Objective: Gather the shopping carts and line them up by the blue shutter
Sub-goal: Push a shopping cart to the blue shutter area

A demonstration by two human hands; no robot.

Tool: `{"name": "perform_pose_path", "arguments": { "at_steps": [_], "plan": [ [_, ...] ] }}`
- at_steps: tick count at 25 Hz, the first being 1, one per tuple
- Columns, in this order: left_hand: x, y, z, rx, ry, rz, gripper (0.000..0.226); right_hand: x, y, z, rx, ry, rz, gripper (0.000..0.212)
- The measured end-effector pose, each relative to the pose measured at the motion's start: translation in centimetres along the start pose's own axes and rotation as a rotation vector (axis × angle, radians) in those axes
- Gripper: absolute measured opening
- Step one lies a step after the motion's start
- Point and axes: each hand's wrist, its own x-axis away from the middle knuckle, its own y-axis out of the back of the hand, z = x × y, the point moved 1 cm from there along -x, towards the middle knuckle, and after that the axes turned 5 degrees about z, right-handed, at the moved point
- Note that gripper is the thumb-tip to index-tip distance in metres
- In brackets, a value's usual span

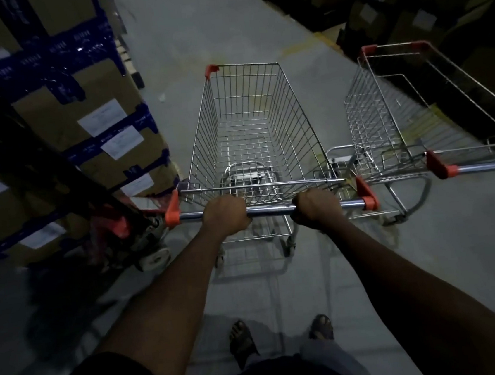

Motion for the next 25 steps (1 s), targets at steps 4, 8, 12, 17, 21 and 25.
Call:
{"name": "perform_pose_path", "arguments": {
  "at_steps": [4, 8, 12, 17, 21, 25],
  "plan": [
    [2.5, -0.4, -0.5, -0.010, -0.010, -0.025, 0.035, 2.0, -0.5, 1.0, 0.031, -0.010, -0.008, 0.029],
    [6.7, -2.1, -1.2, -0.034, -0.026, -0.052, 0.034, 6.0, -2.2, 2.4, 0.041, -0.002, -0.050, 0.032],
    [11.6, -4.8, -2.5, -0.070, -0.009, -0.055, 0.034, 11.0, -3.9, 4.0, 0.048, 0.042, -0.043, 0.031],
    [18.5, -6.9, -5.2, -0.109, 0.033, -0.057, 0.036, 17.9, -5.6, 5.3, 0.004, 0.059, -0.035, 0.029],
    [23.2, -8.3, -7.5, -0.096, 0.064, -0.037, 0.037, 23.0, -7.0, 5.8, 0.032, 0.089, -0.043, 0.028],
    [27.0, -9.2, -9.2, -0.011, 0.093, 0.009, 0.033, 27.2, -7.7, 6.4, 0.038, 0.089, -0.046, 0.027]
  ]
}}
